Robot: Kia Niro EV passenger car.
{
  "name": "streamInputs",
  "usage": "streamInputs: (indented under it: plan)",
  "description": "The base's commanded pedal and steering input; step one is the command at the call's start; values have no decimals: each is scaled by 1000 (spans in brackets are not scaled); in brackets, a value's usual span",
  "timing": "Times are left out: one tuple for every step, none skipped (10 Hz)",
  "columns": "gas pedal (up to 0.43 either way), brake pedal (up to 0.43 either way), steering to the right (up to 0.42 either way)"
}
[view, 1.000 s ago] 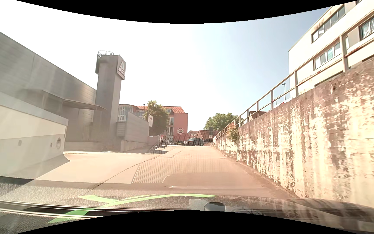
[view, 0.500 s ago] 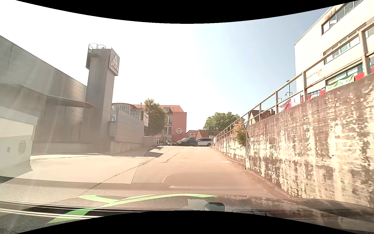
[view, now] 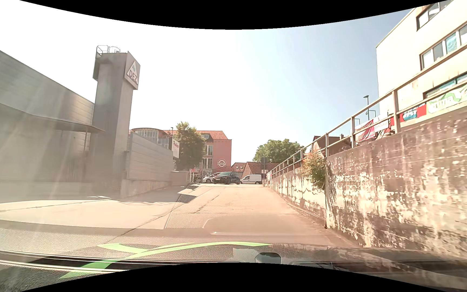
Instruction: Follow the waypoints while adhering to traffic rules and regulations
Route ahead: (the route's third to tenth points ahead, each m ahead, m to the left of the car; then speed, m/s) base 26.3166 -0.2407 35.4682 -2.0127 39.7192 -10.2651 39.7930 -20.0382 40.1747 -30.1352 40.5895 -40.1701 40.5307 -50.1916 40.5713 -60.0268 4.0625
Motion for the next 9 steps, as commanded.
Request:
streamInputs:
  plan:
    - [248,0,5]
    - [228,0,5]
    - [228,0,5]
    - [228,0,5]
    - [228,0,5]
    - [228,0,4]
    - [228,0,3]
    - [228,0,4]
    - [209,0,6]
